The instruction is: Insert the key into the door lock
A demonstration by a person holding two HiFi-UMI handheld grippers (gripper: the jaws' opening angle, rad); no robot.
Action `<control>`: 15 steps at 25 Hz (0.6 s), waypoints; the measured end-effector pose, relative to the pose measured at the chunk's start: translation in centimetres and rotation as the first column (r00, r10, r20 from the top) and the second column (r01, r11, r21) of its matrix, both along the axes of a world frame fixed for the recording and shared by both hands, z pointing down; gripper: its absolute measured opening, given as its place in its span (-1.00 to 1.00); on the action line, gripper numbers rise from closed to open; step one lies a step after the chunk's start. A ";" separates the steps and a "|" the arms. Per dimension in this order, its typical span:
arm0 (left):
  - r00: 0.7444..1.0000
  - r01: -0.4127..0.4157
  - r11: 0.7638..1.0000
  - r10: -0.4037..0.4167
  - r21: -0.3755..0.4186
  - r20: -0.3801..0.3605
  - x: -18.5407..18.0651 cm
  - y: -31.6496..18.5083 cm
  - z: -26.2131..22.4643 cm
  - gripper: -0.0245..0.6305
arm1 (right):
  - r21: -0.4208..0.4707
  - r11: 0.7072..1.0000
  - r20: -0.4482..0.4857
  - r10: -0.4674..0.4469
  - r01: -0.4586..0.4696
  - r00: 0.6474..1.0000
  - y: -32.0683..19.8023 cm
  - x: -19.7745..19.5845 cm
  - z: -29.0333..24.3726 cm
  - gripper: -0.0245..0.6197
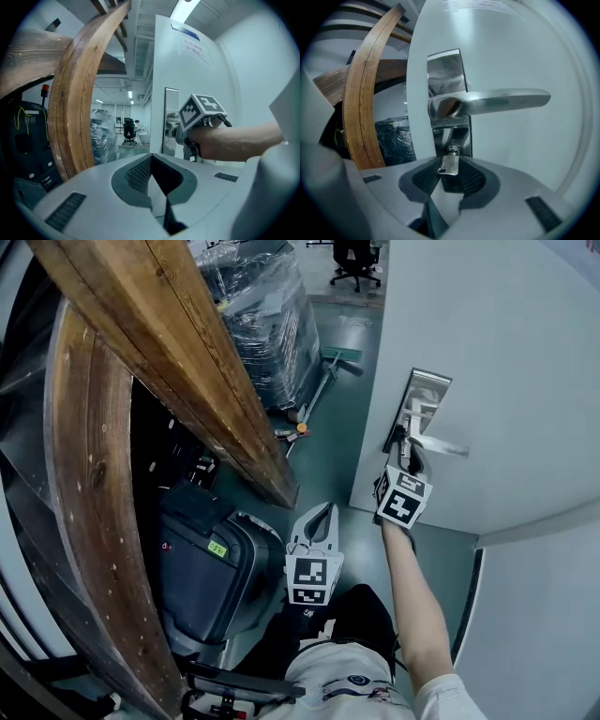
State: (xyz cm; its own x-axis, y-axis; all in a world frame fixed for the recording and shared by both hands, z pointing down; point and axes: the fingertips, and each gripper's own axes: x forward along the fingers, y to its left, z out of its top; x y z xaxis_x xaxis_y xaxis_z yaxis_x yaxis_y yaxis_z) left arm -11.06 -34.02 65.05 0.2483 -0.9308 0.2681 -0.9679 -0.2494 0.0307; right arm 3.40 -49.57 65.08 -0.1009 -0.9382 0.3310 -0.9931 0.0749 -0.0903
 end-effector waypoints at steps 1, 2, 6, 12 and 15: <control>1.000 0.002 1.000 -0.002 -0.001 0.001 -0.1 0.0 0.0 -0.91 | 0.009 1.000 -0.007 0.004 -0.004 1.000 -0.1 0.0 0.0 -0.55; 1.000 0.004 1.000 -0.004 -0.003 0.002 -0.2 0.0 0.0 -0.91 | 0.018 1.000 -0.016 0.004 -0.004 1.000 -0.2 0.0 0.0 -0.55; 1.000 0.007 1.000 -0.007 -0.016 0.004 -0.5 0.4 -0.2 -0.91 | 0.030 0.997 -0.036 -0.065 0.066 0.997 0.0 -0.6 -0.1 -0.55; 1.000 -0.014 0.999 0.014 -0.035 0.005 0.2 1.4 -4.4 -0.91 | 0.037 0.985 0.018 -0.172 0.171 0.985 8.2 0.1 -2.7 -0.50; 0.999 -0.037 0.999 0.037 -0.028 -0.013 1.2 2.0 -8.7 -0.91 | 0.034 0.974 0.026 -0.225 0.224 0.974 13.6 0.5 -6.5 -0.50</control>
State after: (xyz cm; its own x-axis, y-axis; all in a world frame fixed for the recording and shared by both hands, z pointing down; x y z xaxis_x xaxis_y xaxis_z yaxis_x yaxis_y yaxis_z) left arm -9.82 -31.98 56.36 0.2862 -0.9131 0.2905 -0.9575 -0.2840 0.0505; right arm 3.88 -35.96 58.62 -0.3195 -0.9001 0.2961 -0.9475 0.2990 -0.1133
